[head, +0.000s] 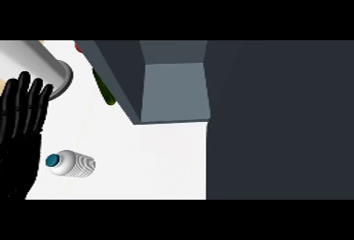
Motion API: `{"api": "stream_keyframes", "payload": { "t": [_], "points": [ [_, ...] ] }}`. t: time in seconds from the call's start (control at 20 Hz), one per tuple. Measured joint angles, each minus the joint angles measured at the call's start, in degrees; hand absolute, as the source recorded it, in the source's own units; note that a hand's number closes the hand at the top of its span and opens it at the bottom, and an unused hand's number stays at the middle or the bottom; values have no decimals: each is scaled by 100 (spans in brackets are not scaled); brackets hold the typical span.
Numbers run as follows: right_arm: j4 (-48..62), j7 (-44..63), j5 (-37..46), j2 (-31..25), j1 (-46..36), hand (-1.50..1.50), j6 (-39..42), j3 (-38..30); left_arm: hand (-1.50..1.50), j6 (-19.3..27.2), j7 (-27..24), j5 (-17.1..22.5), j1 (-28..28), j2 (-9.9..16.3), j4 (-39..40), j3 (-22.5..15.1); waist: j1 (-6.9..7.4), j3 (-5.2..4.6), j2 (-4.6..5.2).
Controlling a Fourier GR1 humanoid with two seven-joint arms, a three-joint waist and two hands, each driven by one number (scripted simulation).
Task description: Pick up the bottled water, place it into the cabinet and close the cabinet
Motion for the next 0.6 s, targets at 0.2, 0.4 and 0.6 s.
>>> {"api": "stream_keyframes", "payload": {
  "t": [0.2, 0.4, 0.6],
  "points": [
    [-353, 124, -41, -30, 220, -150, 102, 67, -150, -246, 24, 576, 93, 129, -70, 389, 188, 83, 2],
    [-586, 149, -452, 20, 587, -150, 476, 411, -150, -279, 246, 1356, 504, 62, -113, 926, 321, 112, -14],
    [-1091, 540, -749, 47, 913, -150, 704, 850, -150, -105, 909, 2061, 798, 34, -446, 1355, 342, 124, -21]
  ]
}}
